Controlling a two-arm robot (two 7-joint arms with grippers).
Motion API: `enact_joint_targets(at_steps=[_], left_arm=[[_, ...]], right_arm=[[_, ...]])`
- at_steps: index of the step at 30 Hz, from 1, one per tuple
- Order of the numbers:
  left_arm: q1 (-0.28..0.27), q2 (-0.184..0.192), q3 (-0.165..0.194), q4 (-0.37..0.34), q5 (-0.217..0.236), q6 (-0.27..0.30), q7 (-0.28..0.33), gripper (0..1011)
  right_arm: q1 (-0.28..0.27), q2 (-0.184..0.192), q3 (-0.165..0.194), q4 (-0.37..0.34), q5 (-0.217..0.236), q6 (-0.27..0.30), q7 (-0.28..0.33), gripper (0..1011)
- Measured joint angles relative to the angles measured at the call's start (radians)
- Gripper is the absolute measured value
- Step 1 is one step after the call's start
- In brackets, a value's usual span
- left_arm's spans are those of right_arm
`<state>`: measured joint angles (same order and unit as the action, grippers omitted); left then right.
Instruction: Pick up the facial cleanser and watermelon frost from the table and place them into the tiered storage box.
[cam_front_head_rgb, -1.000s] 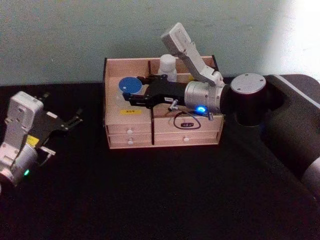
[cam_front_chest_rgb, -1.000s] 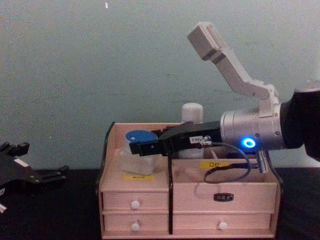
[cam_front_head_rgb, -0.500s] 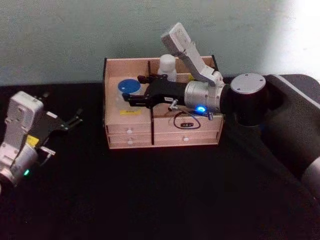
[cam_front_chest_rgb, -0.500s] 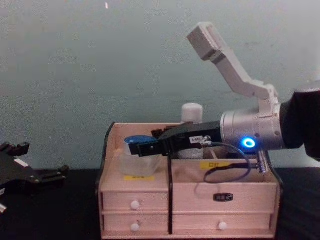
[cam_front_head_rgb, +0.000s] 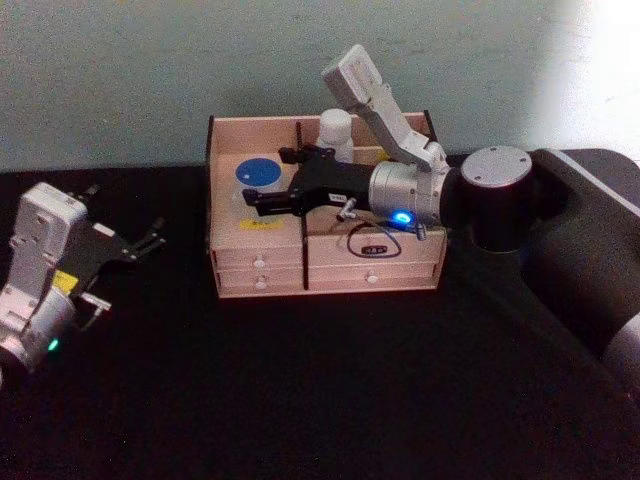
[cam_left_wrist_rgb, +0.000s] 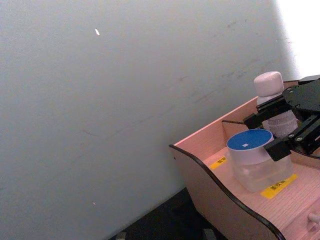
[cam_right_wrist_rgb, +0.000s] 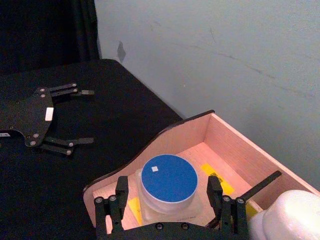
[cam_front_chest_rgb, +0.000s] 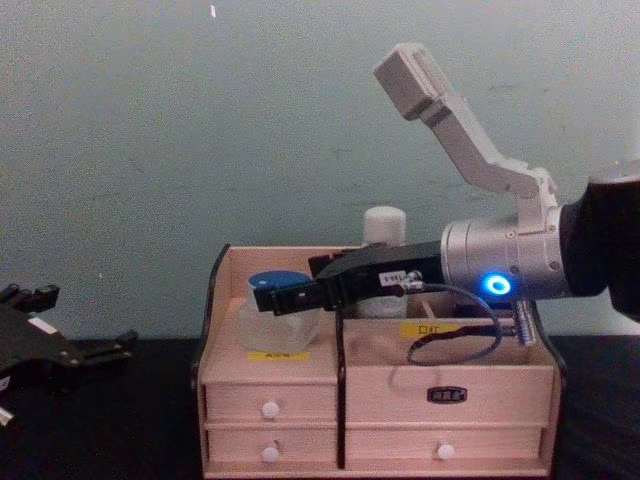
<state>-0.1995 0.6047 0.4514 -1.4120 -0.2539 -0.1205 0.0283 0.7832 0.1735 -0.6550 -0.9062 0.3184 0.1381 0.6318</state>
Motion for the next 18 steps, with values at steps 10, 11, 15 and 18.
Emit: enact_joint_targets(at_steps=[10, 11, 15, 18], left_arm=[[0.0, 0.0, 0.0, 0.0, 0.0, 0.0, 0.0, 1001], [0.0, 0.0, 0.0, 0.0, 0.0, 0.0, 0.0, 1001], [0.0, 0.0, 0.0, 0.0, 0.0, 0.0, 0.0, 1001], [0.0, 0.0, 0.0, 0.0, 0.0, 0.0, 0.0, 1001]], right_arm=[[-0.022, 0.017, 0.031, -0.06, 0.022, 0.001, 0.003, 1000], [-0.026, 0.022, 0.036, -0.073, 0.026, 0.001, 0.003, 1000], [-0.048, 0.049, 0.058, -0.152, 0.05, 0.002, 0.006, 1000], [-0.064, 0.07, 0.075, -0.208, 0.071, 0.002, 0.006, 1000]])
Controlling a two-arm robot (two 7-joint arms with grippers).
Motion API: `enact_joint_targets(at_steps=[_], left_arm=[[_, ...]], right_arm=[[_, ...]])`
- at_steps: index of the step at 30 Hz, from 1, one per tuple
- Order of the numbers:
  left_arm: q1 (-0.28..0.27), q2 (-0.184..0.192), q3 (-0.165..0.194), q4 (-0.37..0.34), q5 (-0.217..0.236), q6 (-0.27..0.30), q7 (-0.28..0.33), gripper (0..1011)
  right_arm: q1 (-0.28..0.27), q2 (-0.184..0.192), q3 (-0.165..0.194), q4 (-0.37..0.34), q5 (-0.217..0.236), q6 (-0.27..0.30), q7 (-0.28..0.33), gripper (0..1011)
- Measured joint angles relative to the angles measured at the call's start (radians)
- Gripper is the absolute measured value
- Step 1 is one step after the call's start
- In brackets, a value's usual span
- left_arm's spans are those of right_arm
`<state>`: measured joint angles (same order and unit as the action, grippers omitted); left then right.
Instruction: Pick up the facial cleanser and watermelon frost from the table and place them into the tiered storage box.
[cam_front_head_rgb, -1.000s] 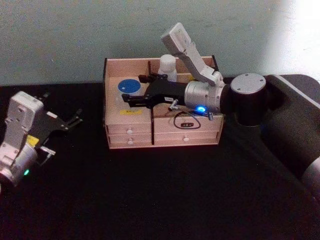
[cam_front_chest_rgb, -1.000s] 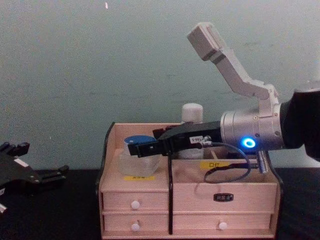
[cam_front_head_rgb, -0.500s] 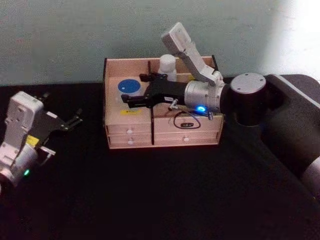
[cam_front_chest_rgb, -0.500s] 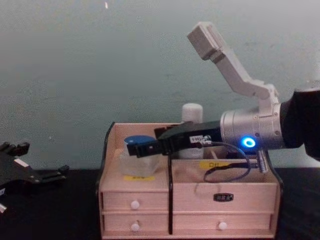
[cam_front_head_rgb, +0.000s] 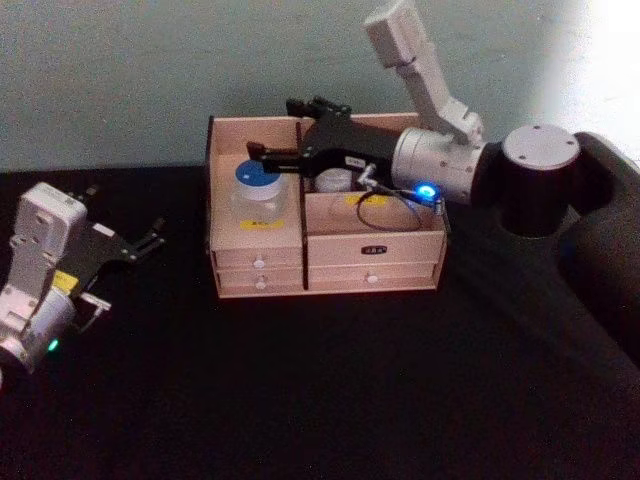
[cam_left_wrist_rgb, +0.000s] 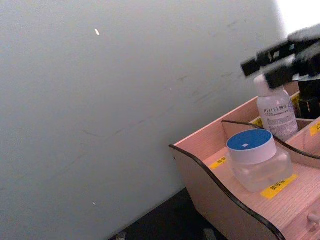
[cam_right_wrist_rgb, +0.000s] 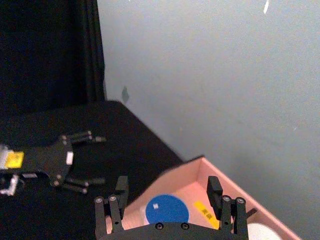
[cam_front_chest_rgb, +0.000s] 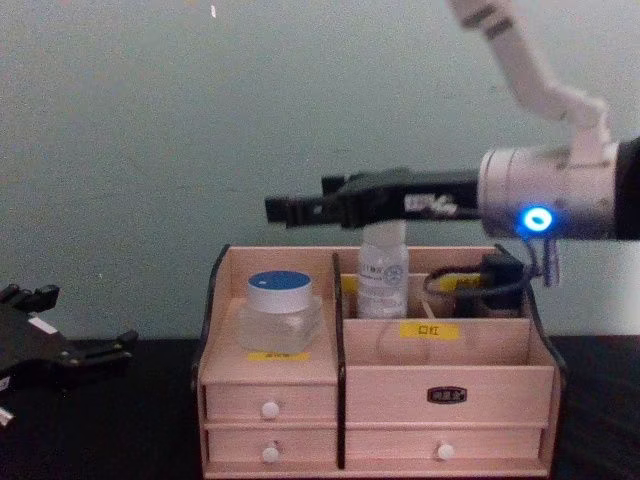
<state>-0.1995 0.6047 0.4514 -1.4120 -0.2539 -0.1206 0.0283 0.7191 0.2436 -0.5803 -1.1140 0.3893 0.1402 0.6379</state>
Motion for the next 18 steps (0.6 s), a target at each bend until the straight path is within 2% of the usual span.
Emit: enact_joint_targets(at_steps=[6, 13, 18], left_arm=[[0.0, 0.0, 0.0, 0.0, 0.0, 0.0, 0.0, 1001], [0.0, 0.0, 0.0, 0.0, 0.0, 0.0, 0.0, 1001], [0.0, 0.0, 0.0, 0.0, 0.0, 0.0, 0.0, 1001]], right_arm=[[-0.025, 0.034, 0.031, -0.079, 0.034, -0.008, -0.016, 1000], [-0.061, 0.083, 0.082, -0.15, 0.051, -0.029, -0.087, 1000], [-0.111, 0.124, 0.143, -0.206, 0.054, -0.041, -0.171, 1000]])
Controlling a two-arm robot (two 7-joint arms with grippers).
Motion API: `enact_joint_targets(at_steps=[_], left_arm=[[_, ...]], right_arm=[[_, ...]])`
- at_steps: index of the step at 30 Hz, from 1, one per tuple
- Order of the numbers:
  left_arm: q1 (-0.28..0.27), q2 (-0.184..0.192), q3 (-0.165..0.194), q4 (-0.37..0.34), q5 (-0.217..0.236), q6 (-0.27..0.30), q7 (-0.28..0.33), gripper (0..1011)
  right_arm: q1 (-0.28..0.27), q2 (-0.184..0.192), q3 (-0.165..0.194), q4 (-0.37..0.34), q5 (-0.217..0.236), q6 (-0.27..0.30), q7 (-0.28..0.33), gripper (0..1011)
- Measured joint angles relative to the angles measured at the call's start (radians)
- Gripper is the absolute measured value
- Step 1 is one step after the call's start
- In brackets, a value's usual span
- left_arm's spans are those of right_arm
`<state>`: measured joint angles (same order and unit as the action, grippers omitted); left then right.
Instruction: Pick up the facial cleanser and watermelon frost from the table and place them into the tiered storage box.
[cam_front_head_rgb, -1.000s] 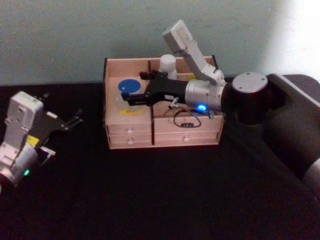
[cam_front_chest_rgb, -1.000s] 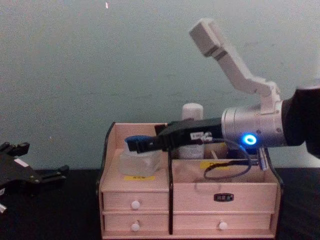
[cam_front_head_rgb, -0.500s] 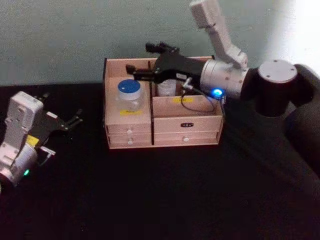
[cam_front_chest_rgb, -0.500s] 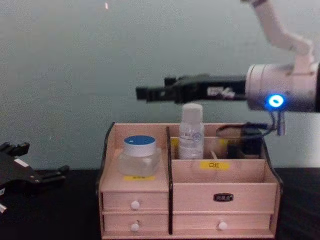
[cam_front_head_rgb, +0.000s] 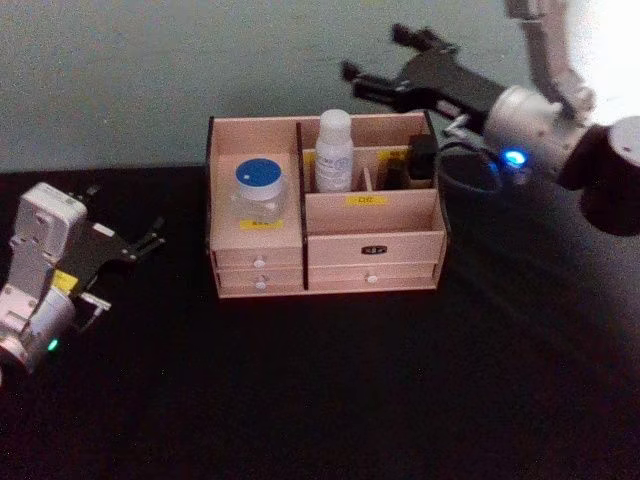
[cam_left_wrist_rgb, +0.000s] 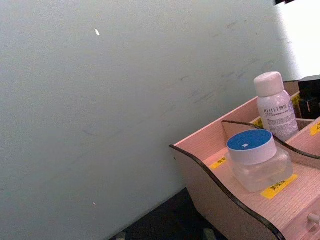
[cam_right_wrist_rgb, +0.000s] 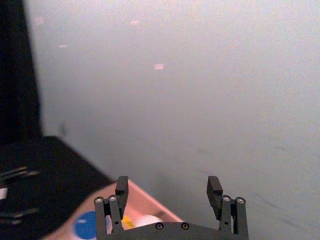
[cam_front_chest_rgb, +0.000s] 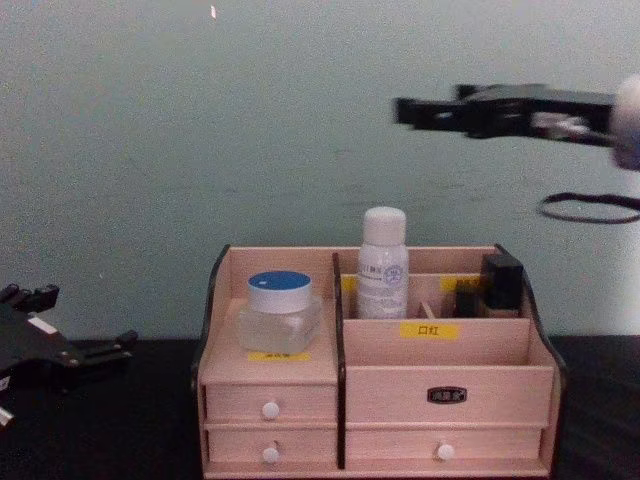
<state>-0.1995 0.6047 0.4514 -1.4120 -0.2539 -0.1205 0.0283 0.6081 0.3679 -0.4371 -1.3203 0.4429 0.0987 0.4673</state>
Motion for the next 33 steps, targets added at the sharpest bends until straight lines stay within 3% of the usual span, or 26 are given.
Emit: enact_joint_targets(at_steps=[4, 5, 8, 15, 25, 33], left_arm=[[0.0, 0.0, 0.0, 0.0, 0.0, 0.0, 0.0, 1001], [0.0, 0.0, 0.0, 0.0, 0.0, 0.0, 0.0, 1001], [0.0, 0.0, 0.0, 0.0, 0.0, 0.0, 0.0, 1001], [0.0, 0.0, 0.0, 0.0, 0.0, 0.0, 0.0, 1001], [0.0, 0.0, 0.0, 0.0, 0.0, 0.0, 0.0, 1001], [0.0, 0.0, 0.0, 0.0, 0.0, 0.0, 0.0, 1001]], right_arm=[[-0.064, 0.027, 0.065, -0.045, 0.003, -0.006, -0.08, 1000], [-0.064, 0.027, 0.065, -0.045, 0.003, -0.006, -0.08, 1000], [-0.13, 0.047, 0.106, -0.083, -0.02, -0.024, -0.143, 1002], [-0.256, 0.059, 0.156, -0.121, -0.044, -0.058, -0.209, 1000], [-0.391, 0.053, 0.198, -0.13, -0.071, -0.162, -0.226, 1000], [-0.44, 0.043, 0.216, -0.116, -0.084, -0.17, -0.225, 1000]])
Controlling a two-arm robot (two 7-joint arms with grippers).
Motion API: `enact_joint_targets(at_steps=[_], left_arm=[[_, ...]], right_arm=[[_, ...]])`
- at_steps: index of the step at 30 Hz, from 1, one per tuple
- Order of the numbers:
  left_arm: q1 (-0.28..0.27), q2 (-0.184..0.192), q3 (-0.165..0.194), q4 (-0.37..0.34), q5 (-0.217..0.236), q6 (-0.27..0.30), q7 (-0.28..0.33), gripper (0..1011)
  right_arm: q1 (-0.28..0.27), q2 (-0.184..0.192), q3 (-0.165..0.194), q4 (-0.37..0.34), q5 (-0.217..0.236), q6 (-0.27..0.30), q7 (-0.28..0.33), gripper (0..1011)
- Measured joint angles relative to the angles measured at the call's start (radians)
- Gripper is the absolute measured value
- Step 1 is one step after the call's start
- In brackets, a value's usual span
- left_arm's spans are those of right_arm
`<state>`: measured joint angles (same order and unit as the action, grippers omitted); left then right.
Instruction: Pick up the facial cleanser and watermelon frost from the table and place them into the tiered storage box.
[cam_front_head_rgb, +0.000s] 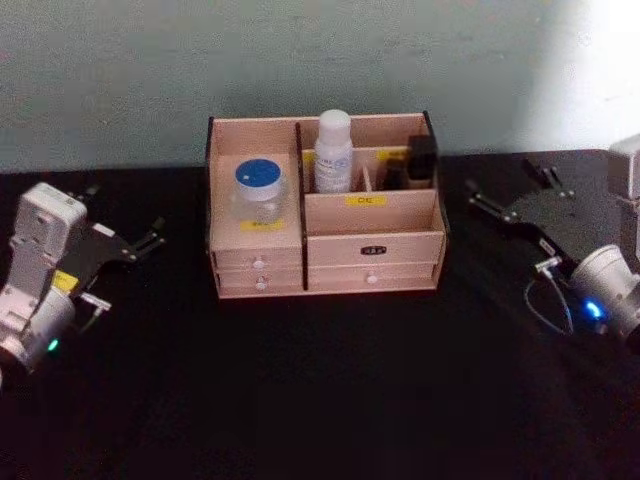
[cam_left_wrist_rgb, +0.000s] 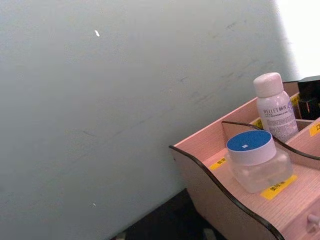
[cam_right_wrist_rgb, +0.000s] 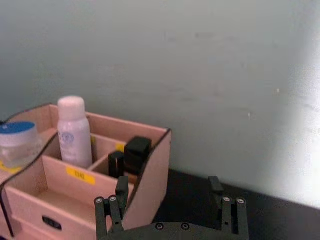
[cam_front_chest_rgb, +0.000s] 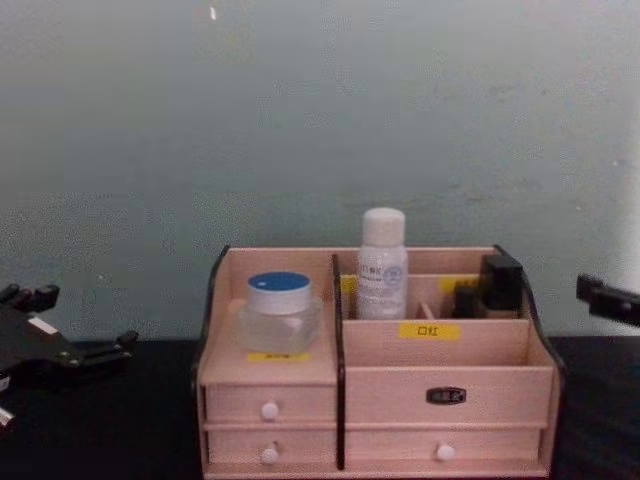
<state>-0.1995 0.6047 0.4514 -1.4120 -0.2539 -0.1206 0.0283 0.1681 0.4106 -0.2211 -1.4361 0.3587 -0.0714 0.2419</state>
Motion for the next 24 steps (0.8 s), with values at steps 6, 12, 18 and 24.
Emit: enact_joint_targets(at_steps=[6, 12, 18, 24], left_arm=[[0.0, 0.0, 0.0, 0.0, 0.0, 0.0, 0.0, 1001], [0.0, 0.0, 0.0, 0.0, 0.0, 0.0, 0.0, 1001], [0.0, 0.0, 0.0, 0.0, 0.0, 0.0, 0.0, 1001], [0.0, 0.0, 0.0, 0.0, 0.0, 0.0, 0.0, 1001]], right_arm=[[-0.017, -0.01, 0.007, 0.014, -0.014, 0.017, 0.0, 1000], [-0.018, -0.025, 0.008, 0.041, -0.034, 0.037, 0.003, 1002], [-0.01, -0.04, 0.011, 0.067, -0.052, 0.052, 0.006, 1000], [-0.008, -0.054, 0.021, 0.075, -0.068, 0.063, 0.008, 1000]])
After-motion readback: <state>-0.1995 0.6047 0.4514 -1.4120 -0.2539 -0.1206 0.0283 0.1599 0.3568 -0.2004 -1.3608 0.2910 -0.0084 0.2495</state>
